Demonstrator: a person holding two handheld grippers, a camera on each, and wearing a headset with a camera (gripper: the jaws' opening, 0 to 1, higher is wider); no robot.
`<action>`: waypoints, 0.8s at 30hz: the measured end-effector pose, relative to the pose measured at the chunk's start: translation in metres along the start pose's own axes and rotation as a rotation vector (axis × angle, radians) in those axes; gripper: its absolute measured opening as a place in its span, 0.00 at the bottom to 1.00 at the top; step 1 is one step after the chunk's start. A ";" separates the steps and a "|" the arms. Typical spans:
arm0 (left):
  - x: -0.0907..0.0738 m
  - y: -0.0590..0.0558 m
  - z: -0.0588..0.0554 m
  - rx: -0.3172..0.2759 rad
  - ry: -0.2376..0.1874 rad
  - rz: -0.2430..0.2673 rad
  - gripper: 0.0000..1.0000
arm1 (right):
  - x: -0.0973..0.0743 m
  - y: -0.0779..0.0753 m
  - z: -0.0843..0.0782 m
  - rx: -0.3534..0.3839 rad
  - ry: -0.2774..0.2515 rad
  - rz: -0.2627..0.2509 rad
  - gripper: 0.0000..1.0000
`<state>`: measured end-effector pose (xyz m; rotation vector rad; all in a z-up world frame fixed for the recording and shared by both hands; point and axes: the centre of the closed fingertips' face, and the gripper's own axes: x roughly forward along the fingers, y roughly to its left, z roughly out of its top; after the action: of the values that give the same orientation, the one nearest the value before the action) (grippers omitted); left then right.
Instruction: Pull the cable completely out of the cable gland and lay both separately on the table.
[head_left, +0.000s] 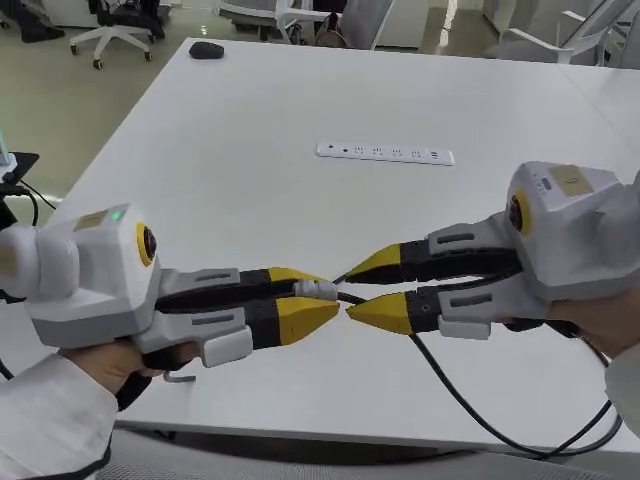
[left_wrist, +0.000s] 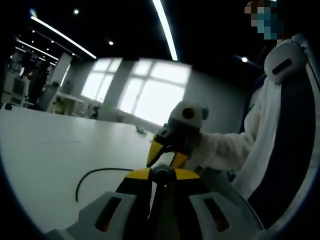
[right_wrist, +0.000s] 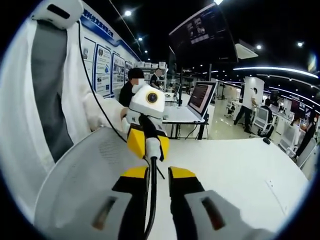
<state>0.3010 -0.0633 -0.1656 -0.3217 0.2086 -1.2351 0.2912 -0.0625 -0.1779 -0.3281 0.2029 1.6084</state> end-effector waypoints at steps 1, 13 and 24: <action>0.000 0.000 0.000 0.001 0.000 -0.001 0.16 | 0.001 0.000 0.000 -0.002 -0.001 0.003 0.11; -0.001 0.002 0.001 0.008 -0.002 0.009 0.16 | 0.004 0.003 0.001 -0.016 -0.011 0.005 0.03; -0.002 0.003 0.003 0.027 -0.009 0.021 0.16 | 0.004 0.001 -0.002 -0.018 -0.007 -0.003 0.03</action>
<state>0.3039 -0.0600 -0.1640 -0.3005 0.1872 -1.2148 0.2902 -0.0592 -0.1811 -0.3366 0.1826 1.6089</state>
